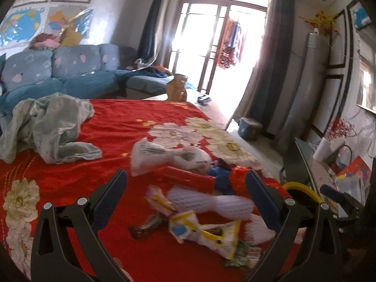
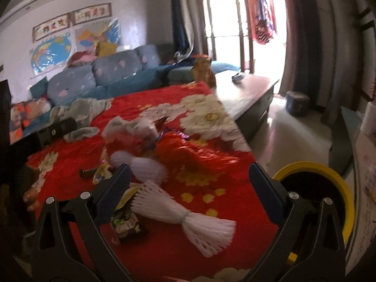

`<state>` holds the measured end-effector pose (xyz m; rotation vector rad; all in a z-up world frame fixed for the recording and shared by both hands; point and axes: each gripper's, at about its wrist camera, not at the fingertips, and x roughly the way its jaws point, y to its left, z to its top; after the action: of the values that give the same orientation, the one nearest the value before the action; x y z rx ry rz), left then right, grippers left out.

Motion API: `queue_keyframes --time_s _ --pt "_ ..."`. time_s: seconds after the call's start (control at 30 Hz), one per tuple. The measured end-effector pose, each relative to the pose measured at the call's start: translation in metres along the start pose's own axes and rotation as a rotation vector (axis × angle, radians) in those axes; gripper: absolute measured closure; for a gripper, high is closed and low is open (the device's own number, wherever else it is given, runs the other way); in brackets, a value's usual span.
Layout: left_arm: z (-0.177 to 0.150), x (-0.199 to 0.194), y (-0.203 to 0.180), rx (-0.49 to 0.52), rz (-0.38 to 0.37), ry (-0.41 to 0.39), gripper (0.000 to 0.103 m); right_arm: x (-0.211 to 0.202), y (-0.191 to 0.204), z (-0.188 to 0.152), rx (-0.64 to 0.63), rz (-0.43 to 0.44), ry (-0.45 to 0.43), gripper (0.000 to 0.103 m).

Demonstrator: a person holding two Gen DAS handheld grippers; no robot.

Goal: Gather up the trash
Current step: 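Grasp the silver candy wrapper with the left tool while the right tool grasps the white foam net bundle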

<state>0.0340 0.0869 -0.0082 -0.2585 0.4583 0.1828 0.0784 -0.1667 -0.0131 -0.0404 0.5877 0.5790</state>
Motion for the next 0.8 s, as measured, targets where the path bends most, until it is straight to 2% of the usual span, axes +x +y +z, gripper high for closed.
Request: queue_keyframes --time_s 0.17,0.33,0.4,0.63,0.77,0.8 --pt "0.000 0.014 0.026 -0.031 0.043 0.036 0.006 0.019 0.005 -0.006 -0.031 0.035 0.063 0.018" --pt "-0.006 0.032 0.052 -0.084 0.060 0.097 0.006 0.029 0.004 -0.015 -0.065 0.067 0.125 0.029" --pt "-0.010 0.040 0.060 -0.105 0.053 0.130 0.006 0.033 0.004 -0.019 -0.080 0.072 0.140 0.034" --pt "-0.026 0.072 0.066 -0.121 0.001 0.245 0.007 0.044 0.004 -0.034 -0.140 0.100 0.205 0.041" --pt "-0.036 0.083 0.064 -0.116 -0.021 0.311 0.023 0.052 0.004 -0.043 -0.166 0.113 0.248 0.044" --pt "-0.038 0.084 0.064 -0.117 -0.022 0.326 0.024 0.054 0.004 -0.045 -0.168 0.113 0.256 0.047"
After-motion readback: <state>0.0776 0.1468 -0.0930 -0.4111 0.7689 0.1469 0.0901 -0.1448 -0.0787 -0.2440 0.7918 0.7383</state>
